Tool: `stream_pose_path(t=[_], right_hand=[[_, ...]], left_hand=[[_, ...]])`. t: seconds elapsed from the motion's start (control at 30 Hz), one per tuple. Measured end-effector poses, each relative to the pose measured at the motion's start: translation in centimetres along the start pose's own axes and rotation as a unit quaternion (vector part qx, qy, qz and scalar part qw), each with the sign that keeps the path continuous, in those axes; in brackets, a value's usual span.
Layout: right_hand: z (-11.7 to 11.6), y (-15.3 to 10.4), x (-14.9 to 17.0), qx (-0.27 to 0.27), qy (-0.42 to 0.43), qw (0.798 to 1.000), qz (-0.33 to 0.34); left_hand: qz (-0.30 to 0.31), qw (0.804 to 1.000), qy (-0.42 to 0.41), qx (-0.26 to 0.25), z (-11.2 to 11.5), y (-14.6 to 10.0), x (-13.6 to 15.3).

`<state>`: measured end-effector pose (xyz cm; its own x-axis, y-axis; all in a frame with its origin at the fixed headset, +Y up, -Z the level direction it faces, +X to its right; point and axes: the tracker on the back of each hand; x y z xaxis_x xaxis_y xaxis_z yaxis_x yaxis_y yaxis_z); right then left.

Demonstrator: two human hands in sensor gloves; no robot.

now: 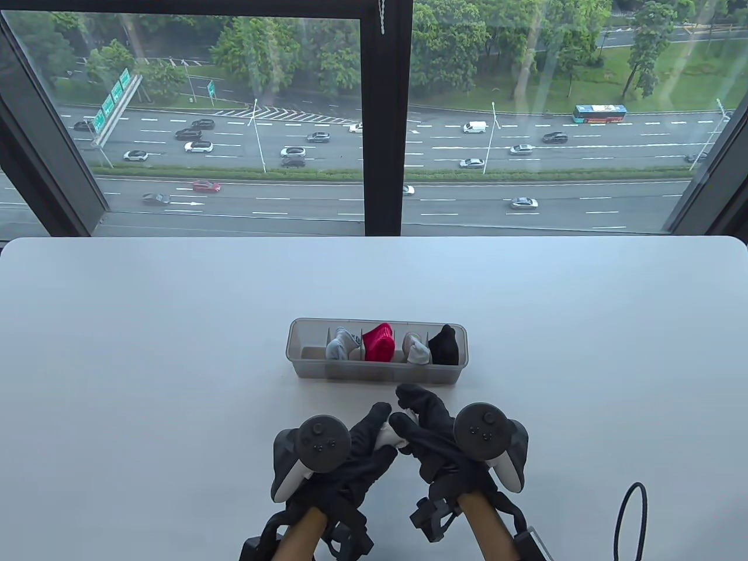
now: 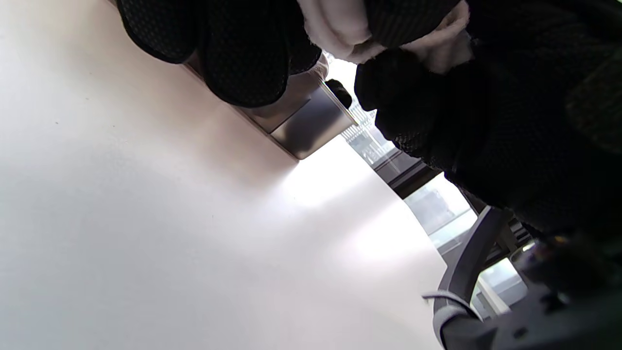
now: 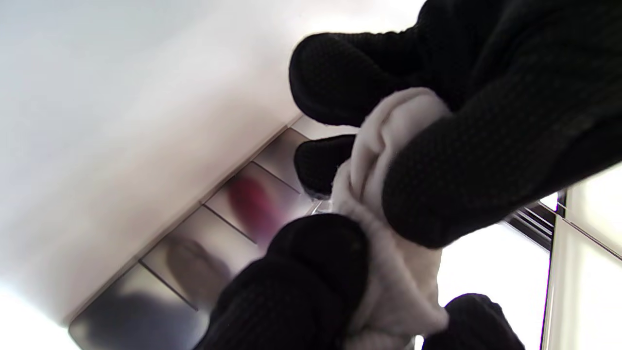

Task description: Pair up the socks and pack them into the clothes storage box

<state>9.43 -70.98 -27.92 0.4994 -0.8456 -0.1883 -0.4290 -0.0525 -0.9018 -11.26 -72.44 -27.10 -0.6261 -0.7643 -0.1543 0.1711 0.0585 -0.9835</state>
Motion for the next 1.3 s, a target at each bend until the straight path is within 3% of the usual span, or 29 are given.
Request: stream_pose_path(t=[0.07,0.13,0.17,0.23,0.27,0.3,0.4,0.6,0.7,0.9,1.0,1.1,1.2,1.3], right_hand=[[-0.3,-0.3,-0.3,0.016,-0.007,1.000,-0.003],[-0.8,-0.7,-0.7,0.064,-0.098,0.993,-0.008],[-1.0,-0.7,-1.0,0.066,-0.170,0.983,0.007],[-1.8,-0.4,-1.3,0.026,-0.216,0.976,0.016],[-2.0,-0.4,-1.3,0.020,-0.215,0.976,0.015],[-2.5,-0.1,-1.3,0.010,-0.197,0.980,0.012],[-2.1,-0.4,-1.8,0.032,-0.166,0.985,0.034],[-2.0,-0.7,-2.0,0.065,-0.228,0.971,0.034],[-1.5,-0.7,-1.6,0.079,-0.226,0.971,0.028],[0.0,-0.3,-0.3,0.062,-0.126,0.990,0.004],[-0.2,-0.4,-0.3,0.037,-0.066,0.997,0.022],[-0.5,-0.1,-0.5,0.040,-0.088,0.995,0.010],[-0.3,-0.2,-0.5,0.050,-0.075,0.996,0.005],[-0.4,-0.3,-0.5,0.056,-0.055,0.997,0.005]], left_hand=[[-0.033,0.999,-0.021,-0.028,-0.6,0.2,0.8],[-0.062,0.996,-0.047,-0.035,-1.2,0.1,1.7],[-0.072,0.993,-0.078,-0.050,-1.5,0.1,2.1],[-0.078,0.986,-0.144,-0.045,-1.6,0.1,2.4],[-0.071,0.984,-0.162,-0.028,-1.5,0.1,2.4],[-0.053,0.975,-0.216,0.026,-0.9,-0.1,2.2],[-0.044,0.963,-0.265,0.011,-0.7,-0.3,2.3],[-0.029,0.985,-0.169,0.035,-0.6,-0.4,1.6],[-0.033,0.982,-0.179,0.044,-0.5,-0.4,1.4],[-0.003,0.975,-0.186,0.118,0.0,-0.4,0.6],[-0.020,0.969,-0.202,0.144,-0.3,-0.3,1.5],[-0.062,0.973,-0.204,0.089,-0.5,-0.6,1.4],[-0.021,0.997,-0.042,-0.053,-1.2,-0.9,0.6],[0.024,0.998,-0.026,-0.052,-1.0,-1.1,-0.4]])
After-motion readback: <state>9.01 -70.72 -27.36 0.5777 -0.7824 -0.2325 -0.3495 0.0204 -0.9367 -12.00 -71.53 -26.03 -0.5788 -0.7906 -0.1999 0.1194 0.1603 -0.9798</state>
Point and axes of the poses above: the tracker on the back of each hand, its own x axis roughly to the little-finger side, its own y axis roughly from the wrist to the fingertips, z = x × y, and after that the axes turned 12 degrees about -x, right-handed
